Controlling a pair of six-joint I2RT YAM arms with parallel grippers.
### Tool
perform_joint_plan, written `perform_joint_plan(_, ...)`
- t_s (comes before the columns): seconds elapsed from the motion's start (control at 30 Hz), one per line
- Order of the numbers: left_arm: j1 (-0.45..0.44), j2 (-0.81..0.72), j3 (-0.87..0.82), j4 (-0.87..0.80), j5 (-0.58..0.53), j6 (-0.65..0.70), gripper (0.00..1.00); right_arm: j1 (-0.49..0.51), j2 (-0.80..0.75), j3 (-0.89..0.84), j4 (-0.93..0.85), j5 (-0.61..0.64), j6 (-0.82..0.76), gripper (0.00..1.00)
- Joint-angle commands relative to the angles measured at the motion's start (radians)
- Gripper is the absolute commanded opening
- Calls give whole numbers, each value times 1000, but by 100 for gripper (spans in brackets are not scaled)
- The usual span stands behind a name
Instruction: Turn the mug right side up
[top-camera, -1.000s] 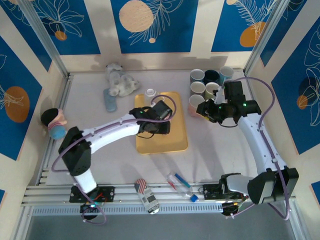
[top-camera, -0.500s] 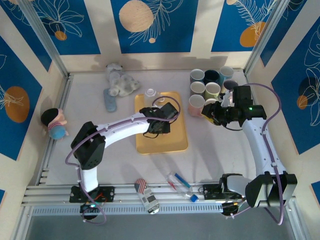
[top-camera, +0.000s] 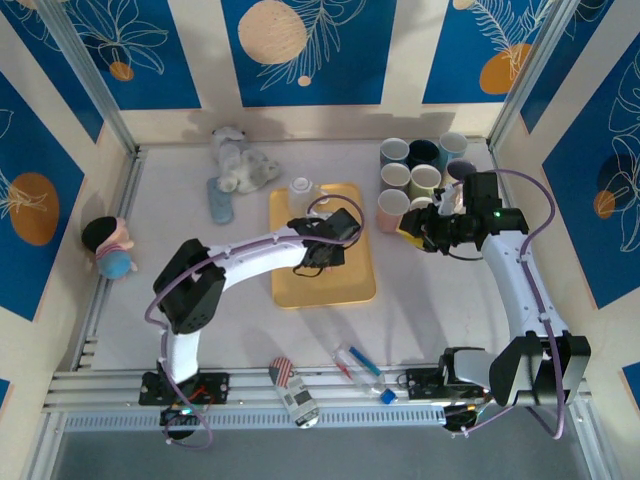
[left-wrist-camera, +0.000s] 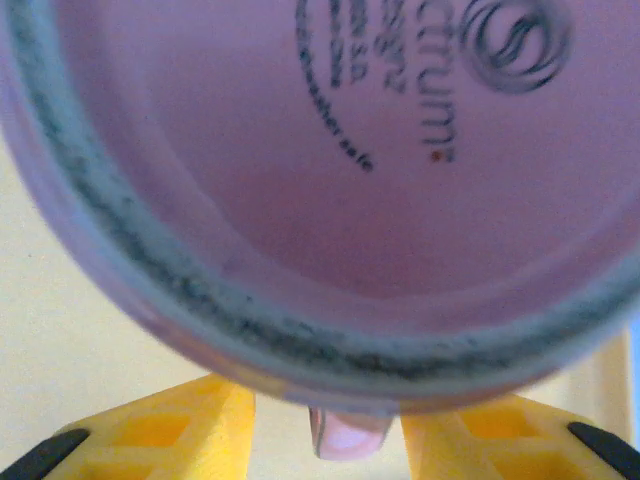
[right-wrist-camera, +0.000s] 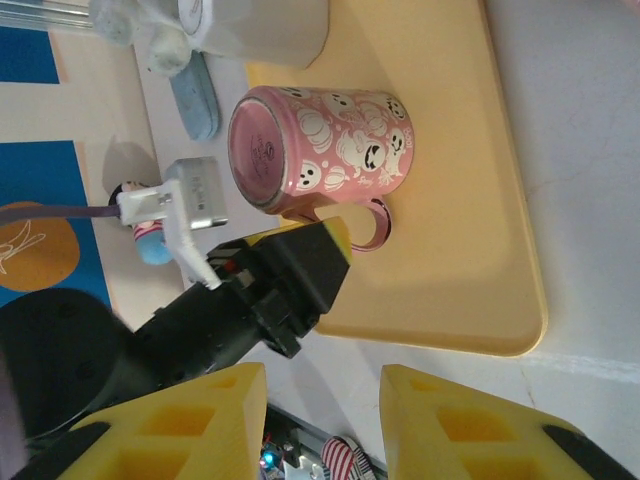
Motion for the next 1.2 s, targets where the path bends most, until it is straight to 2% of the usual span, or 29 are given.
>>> perform_joint_plan(0.0, -5, 22, 17, -4, -31, -12, 43, -10, 3, -7, -20, -50, -17, 36)
perform_joint_plan(0.57, -5, 56, 34, 0, -80, 54, 34, -9, 19, 24, -14, -73, 8, 35)
perform_joint_plan(0.97, -2, 8, 11, 23, -107, 130, 5, -5, 20, 21, -26, -45, 22, 35)
perform_joint_plan(1.07, 6, -38, -22, 45, -111, 154, 0, 3, 19, 22, -27, -35, 32, 35)
perform_joint_plan(1.17, 15, -84, -41, 52, -105, 184, 0, 15, 17, 26, -29, -22, 41, 35)
